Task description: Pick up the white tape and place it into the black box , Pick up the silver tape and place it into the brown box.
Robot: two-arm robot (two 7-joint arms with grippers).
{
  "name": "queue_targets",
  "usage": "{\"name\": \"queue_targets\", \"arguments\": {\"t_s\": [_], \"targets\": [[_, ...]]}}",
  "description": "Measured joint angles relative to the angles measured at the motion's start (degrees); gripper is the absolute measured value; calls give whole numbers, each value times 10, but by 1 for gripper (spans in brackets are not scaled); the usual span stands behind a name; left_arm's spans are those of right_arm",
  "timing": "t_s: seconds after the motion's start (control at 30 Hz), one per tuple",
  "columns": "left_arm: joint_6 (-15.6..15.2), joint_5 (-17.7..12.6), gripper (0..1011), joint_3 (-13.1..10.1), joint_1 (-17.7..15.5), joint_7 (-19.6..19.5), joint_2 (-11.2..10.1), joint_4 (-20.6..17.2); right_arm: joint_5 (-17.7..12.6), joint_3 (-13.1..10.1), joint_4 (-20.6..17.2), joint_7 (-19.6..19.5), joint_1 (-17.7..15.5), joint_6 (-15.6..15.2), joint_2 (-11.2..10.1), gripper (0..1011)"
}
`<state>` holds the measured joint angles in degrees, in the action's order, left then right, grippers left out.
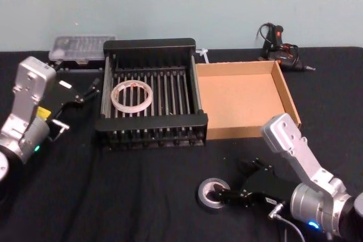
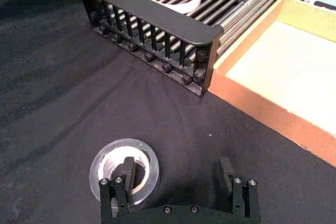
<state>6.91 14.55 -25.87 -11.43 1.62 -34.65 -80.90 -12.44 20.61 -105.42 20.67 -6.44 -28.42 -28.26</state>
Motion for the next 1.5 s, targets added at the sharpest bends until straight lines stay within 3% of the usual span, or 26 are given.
{"name": "queue_targets", "arguments": {"t_s": [0.4,0.77,1.0,1.5], "targets": [[0,0,1001,0,0,0,0,0,16,16,20,7,18,4,4,1000],[0,0,1001,0,0,0,0,0,16,15,19,6,16,4,4,997],[0,0,1001,0,0,0,0,0,16,14,18,5,16,4,3,857],[0,0,1001,0,0,0,0,0,15,14,17,4,15,5,3,385]]}}
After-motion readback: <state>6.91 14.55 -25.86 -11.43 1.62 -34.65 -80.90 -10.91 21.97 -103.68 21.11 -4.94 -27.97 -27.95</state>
